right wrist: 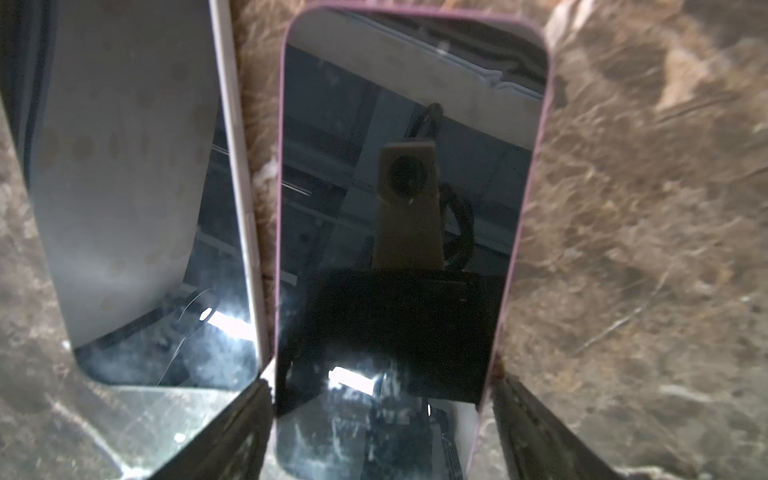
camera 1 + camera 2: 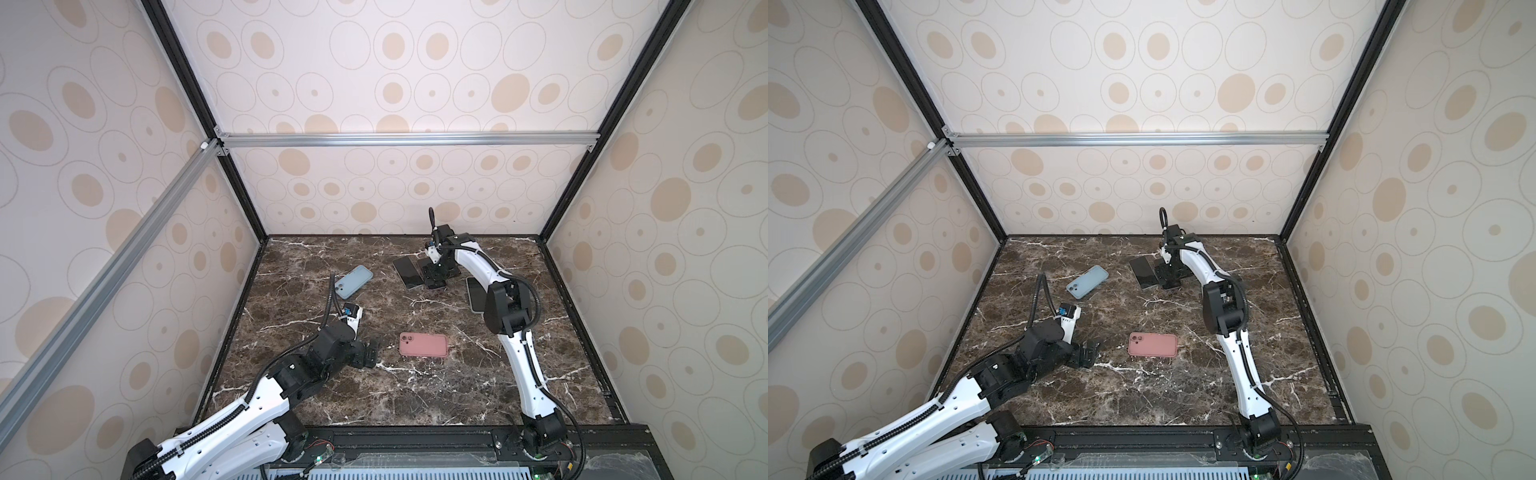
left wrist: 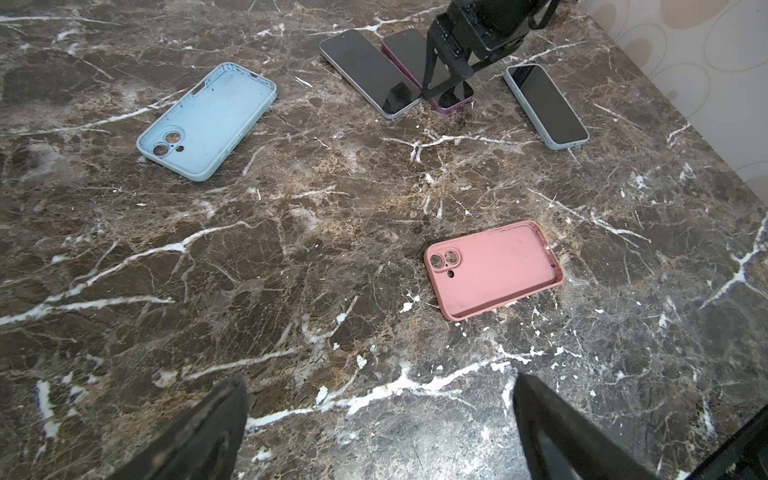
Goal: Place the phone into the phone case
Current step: 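Lower the right gripper and close it on the purple-edged black phone, then lift the purple-edged phone and carry it toward the pink case with the right gripper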
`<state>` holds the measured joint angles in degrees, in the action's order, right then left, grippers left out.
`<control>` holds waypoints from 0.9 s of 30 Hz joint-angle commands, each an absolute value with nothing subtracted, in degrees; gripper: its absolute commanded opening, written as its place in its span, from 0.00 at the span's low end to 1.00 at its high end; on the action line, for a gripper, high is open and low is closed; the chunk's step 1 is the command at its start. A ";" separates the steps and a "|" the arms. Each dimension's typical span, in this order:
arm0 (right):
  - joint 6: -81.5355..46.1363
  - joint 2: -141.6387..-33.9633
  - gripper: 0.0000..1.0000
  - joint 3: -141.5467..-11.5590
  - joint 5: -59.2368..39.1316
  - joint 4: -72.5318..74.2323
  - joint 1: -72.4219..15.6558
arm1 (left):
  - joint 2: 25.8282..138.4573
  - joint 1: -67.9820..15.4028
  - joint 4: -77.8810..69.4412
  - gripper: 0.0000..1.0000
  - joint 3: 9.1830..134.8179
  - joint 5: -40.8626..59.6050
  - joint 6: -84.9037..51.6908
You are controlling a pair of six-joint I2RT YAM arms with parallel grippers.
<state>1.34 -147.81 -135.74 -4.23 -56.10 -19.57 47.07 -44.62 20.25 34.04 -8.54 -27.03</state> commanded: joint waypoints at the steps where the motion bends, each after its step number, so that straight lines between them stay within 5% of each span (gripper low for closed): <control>1: 0.52 -151.64 0.86 -137.77 -2.41 -58.73 -20.02 | 45.88 -44.12 21.95 1.00 35.33 -9.93 -27.07; 12: -0.31 -153.43 0.83 -138.96 0.82 -59.94 -21.45 | 46.10 -44.13 21.71 1.00 35.24 -9.86 -26.63; 27: -1.01 -149.71 0.58 -134.71 1.41 -62.14 -21.45 | 43.82 -44.14 22.48 1.00 34.09 -10.20 -27.60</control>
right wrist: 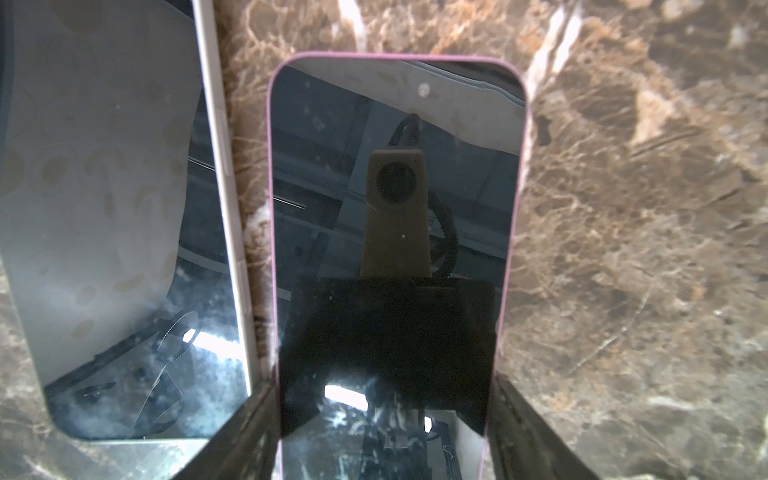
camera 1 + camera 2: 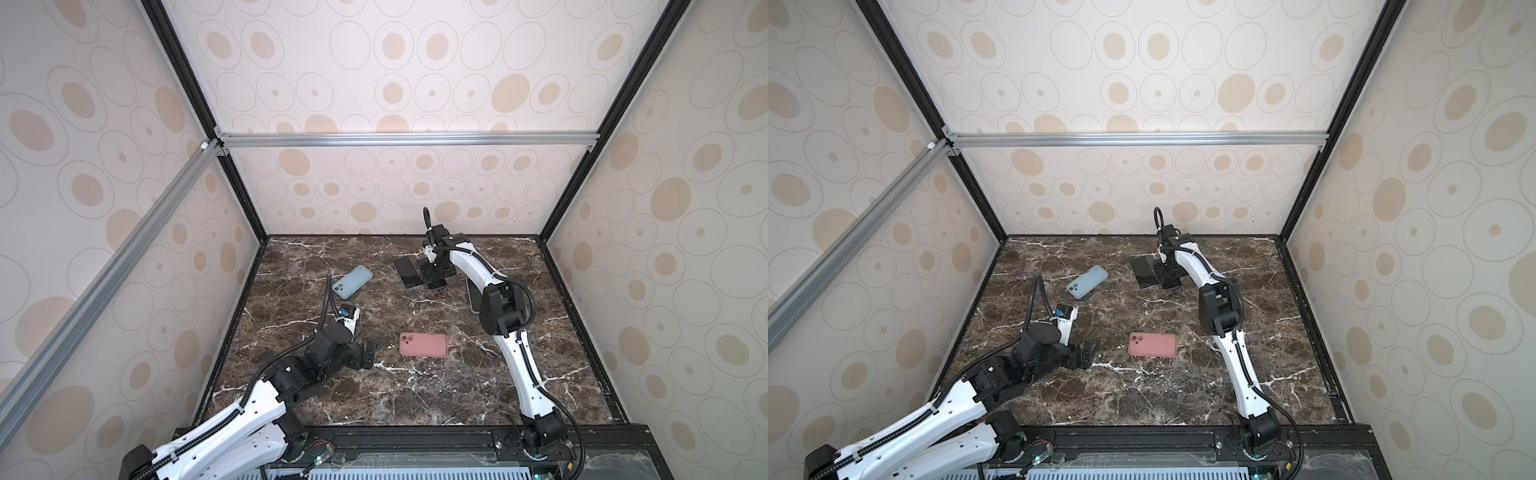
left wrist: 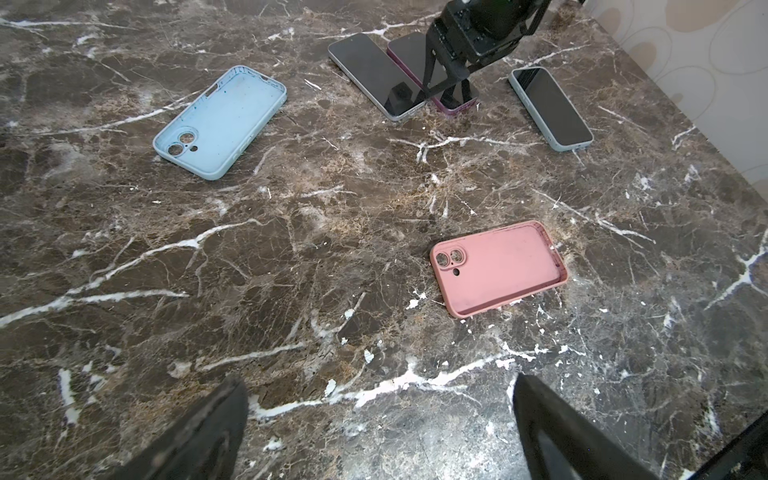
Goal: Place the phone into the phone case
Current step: 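Lift the purple-edged phone and carry it toward the pink case with the right gripper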
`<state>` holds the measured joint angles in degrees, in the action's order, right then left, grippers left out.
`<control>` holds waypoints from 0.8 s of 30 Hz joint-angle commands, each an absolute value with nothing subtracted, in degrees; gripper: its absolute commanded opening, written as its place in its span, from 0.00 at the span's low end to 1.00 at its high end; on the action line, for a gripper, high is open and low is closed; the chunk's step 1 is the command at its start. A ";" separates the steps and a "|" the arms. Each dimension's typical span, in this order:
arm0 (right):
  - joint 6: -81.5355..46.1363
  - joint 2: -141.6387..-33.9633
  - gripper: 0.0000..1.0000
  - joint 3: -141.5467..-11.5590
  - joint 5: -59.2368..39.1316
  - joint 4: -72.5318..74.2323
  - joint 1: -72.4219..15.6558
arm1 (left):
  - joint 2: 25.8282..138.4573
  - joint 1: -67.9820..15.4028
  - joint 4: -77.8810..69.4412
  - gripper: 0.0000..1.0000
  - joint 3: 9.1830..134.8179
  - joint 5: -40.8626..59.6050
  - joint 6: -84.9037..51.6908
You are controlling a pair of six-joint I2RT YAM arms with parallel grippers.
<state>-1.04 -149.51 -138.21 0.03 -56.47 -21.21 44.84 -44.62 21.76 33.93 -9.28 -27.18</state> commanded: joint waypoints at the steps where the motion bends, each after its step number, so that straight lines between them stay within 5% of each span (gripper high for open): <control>1: -0.88 -148.42 0.57 -133.20 1.35 -62.14 -21.46 | 43.64 -44.17 22.65 1.00 34.07 -10.28 -27.59; 24: -9.03 -110.67 0.58 -77.62 -0.02 -50.52 -22.48 | 46.93 -44.12 16.71 1.00 32.92 -7.47 -28.03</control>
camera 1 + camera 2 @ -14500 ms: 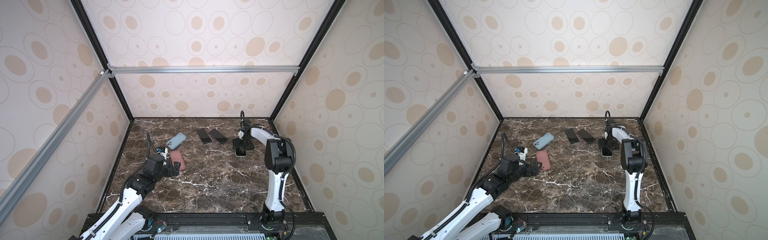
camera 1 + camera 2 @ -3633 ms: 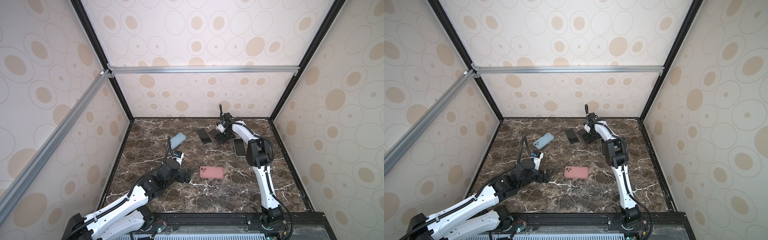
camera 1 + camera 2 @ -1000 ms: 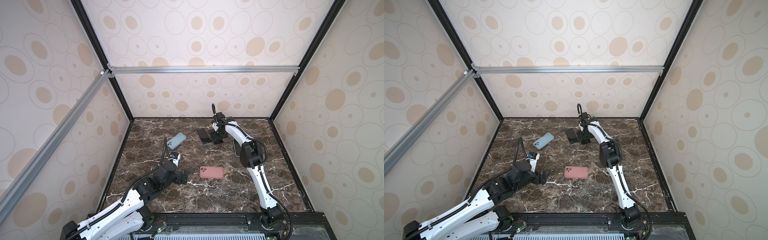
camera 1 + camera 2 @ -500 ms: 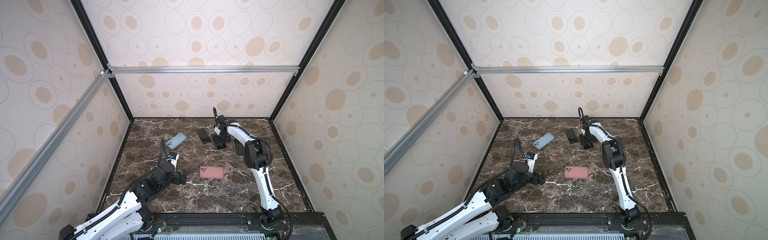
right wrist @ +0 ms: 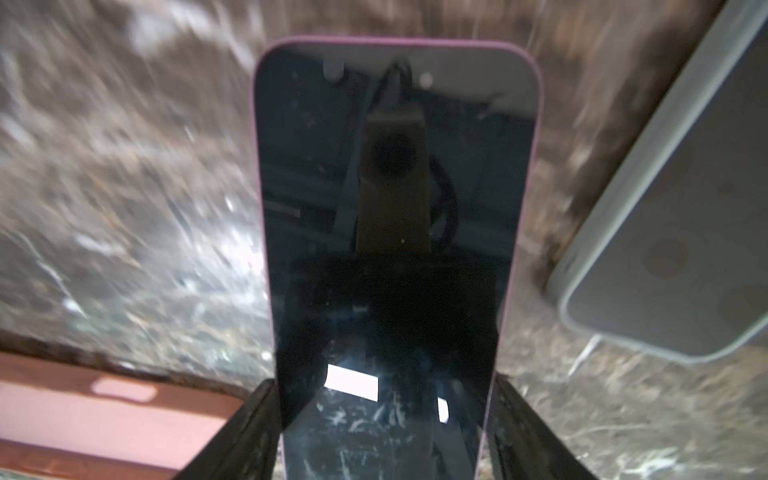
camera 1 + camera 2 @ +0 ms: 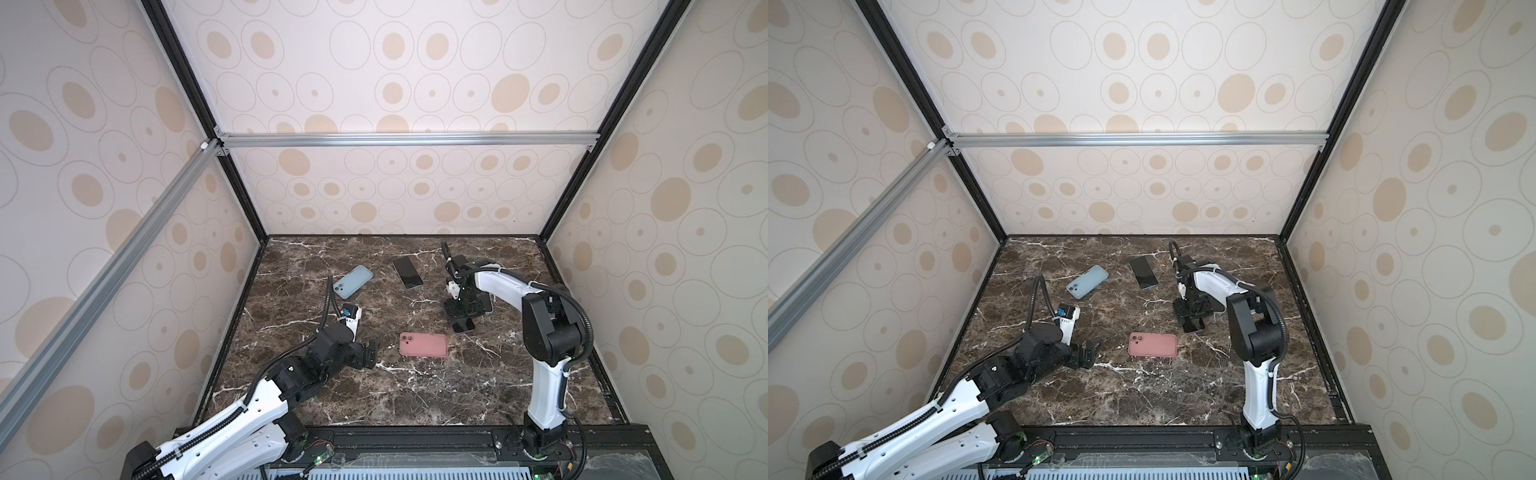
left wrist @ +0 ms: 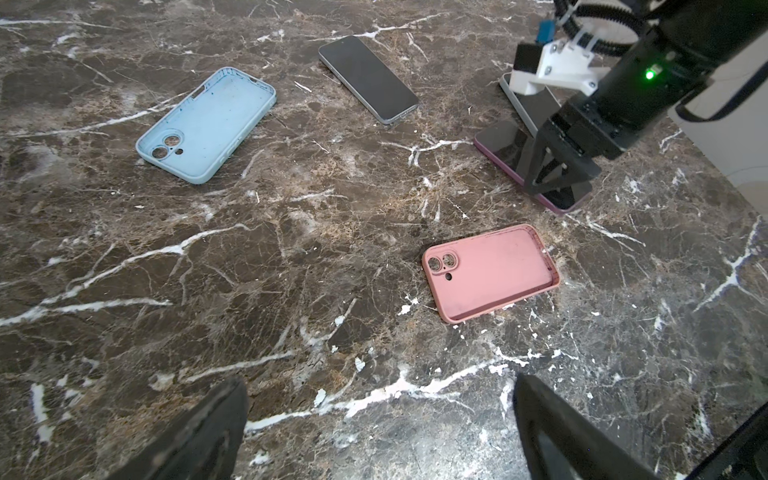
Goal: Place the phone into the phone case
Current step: 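Lift the purple-edged phone and carry it toward the pink case with the right gripper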
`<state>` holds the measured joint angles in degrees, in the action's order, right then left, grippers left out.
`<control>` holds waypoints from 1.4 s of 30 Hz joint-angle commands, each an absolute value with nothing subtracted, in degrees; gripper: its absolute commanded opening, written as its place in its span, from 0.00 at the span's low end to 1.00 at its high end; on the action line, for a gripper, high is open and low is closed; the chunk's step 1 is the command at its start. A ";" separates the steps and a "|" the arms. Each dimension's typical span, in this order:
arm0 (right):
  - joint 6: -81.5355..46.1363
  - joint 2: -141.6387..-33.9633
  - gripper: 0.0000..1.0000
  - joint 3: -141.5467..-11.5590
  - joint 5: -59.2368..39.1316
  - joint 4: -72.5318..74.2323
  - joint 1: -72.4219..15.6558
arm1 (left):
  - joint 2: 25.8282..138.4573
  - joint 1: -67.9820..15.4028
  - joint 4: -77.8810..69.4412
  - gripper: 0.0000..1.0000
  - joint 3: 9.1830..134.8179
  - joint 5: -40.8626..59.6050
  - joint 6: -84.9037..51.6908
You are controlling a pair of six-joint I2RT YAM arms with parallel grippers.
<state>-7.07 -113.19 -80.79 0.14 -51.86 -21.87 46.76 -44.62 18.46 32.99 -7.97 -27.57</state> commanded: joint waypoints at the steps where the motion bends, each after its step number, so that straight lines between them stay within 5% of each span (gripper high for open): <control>1: -9.42 -110.05 0.59 -76.23 0.00 -50.14 -22.50 | 47.02 -44.14 16.43 1.00 32.87 -7.31 -28.04; 15: -12.19 -105.19 0.80 -67.94 1.91 -44.50 -23.47 | 47.18 -44.12 15.13 1.00 32.21 -6.12 -28.43; 42: -14.66 -111.44 0.83 -72.68 3.78 -43.86 -23.55 | 47.48 -44.12 14.99 1.00 32.16 -6.33 -27.78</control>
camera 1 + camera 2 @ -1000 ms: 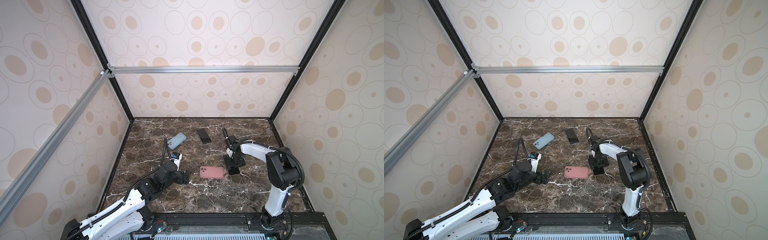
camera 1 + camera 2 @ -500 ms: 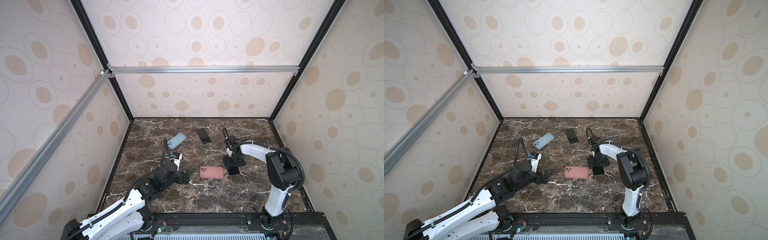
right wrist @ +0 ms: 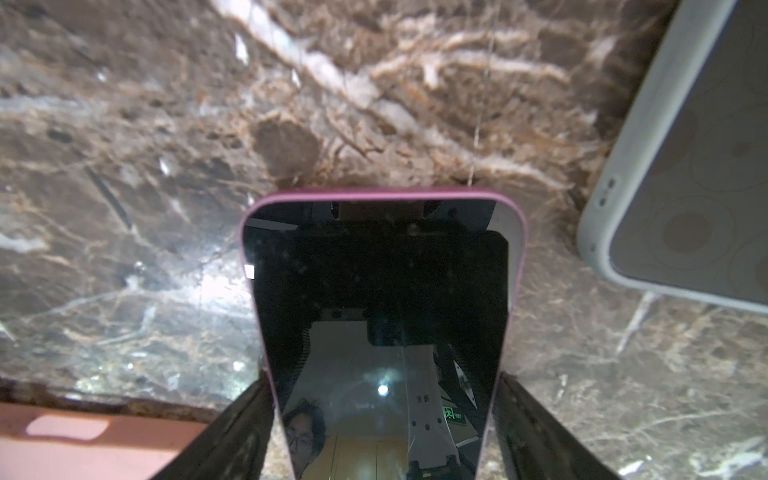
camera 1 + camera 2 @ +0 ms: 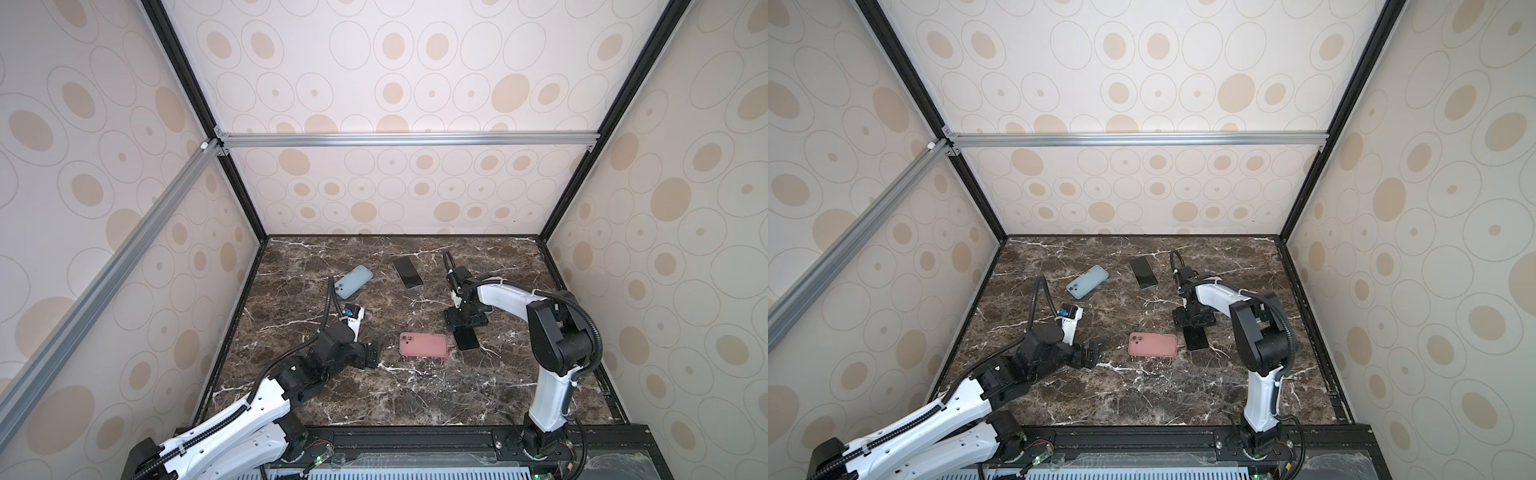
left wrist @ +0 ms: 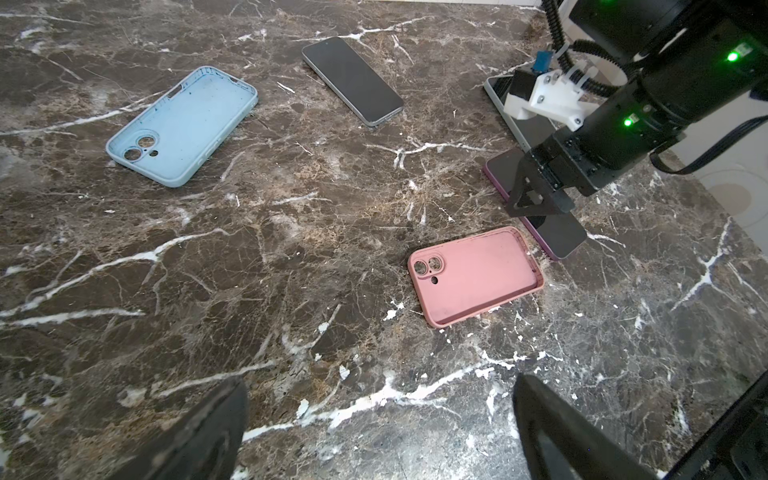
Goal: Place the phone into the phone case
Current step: 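Lift the purple-edged phone and carry it toward the pink case with the right gripper, then bring the phone toward the left gripper and grasp its edge with the left gripper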
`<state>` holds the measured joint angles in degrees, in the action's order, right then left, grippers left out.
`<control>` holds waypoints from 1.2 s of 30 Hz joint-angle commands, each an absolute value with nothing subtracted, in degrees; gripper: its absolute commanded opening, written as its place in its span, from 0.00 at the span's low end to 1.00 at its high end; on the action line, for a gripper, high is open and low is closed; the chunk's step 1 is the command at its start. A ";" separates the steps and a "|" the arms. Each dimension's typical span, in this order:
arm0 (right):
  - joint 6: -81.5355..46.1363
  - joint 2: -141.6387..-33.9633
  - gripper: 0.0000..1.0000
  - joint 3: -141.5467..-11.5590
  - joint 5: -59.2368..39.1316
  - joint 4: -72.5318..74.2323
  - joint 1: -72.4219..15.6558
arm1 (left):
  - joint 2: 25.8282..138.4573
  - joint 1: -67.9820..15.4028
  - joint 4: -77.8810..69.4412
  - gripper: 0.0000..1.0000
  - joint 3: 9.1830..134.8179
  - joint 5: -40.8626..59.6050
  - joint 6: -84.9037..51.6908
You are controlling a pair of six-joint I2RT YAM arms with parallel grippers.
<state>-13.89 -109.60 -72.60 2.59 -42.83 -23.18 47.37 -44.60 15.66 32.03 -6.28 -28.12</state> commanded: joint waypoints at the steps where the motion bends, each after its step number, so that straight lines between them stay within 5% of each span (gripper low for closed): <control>1: -14.72 -111.36 0.82 -72.45 3.78 -43.94 -23.55 | 47.53 -44.13 14.98 1.00 32.23 -6.37 -27.77; 15: -15.88 -110.74 0.72 -68.41 2.46 -42.06 -23.55 | 48.67 -44.13 13.33 1.00 31.46 -5.80 -28.29; 36: -12.09 -92.69 0.29 -61.50 -0.85 -34.97 -24.75 | 53.61 -43.79 6.77 1.00 32.92 -2.62 -31.73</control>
